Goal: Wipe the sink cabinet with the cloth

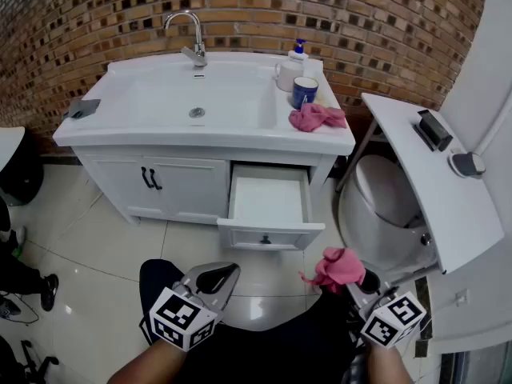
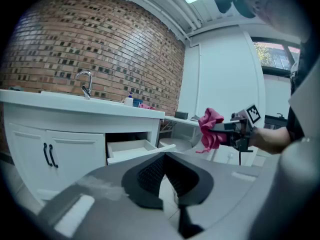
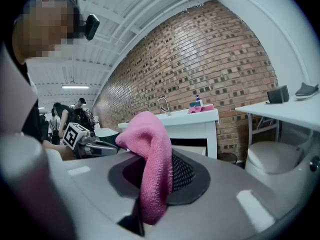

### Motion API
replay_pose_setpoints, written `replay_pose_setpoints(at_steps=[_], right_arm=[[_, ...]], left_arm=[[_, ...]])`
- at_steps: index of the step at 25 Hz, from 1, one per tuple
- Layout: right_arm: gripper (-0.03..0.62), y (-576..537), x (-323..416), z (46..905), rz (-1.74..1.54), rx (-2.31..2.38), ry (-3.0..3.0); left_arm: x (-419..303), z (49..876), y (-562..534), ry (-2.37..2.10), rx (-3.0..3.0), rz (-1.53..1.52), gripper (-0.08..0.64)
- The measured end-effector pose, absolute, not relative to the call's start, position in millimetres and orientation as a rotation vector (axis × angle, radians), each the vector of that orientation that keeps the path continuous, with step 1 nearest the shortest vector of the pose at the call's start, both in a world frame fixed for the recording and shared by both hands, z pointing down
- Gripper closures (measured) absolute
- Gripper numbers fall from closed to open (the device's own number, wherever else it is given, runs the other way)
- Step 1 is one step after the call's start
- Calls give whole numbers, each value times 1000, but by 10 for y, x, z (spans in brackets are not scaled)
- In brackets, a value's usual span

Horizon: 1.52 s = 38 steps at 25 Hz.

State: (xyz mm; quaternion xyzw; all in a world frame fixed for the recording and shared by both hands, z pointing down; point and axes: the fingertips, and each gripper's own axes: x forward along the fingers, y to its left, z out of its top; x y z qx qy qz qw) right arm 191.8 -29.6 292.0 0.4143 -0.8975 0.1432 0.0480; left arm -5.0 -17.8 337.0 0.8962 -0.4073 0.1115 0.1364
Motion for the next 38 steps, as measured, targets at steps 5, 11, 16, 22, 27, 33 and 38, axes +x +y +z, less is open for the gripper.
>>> replay_pose_setpoints(at_steps=[5,11,16,22,27,33,38], right_arm=[[514,-760,2013,2599,259,1293,-2737],[514,-1499,1997,2236,73,1369,-2703],[514,-2153,1632,2136,-120,1240,-2618],[514,-2706,1013,2338,-80,993,-2635],[515,-3000,470,3199,44,849,-2595],[515,-3225,194,3802,8,711,-2512],[515,-3298,0,4064,94,649,-2520]], left_arm=[[77,3256,-398,-1149,2663,317,554],[-100,3294,-668,-1165,2646,284,554],[-208,3411,-922,-1177,2641,270,554],[-232,3600,-1109,-1143,2631,275,554],[-258,3711,-1221,-1124,2605,249,554],[-292,3951,-1157,-1089,2539,306,554],[-276,4089,-1093,-1063,2528,347,554]])
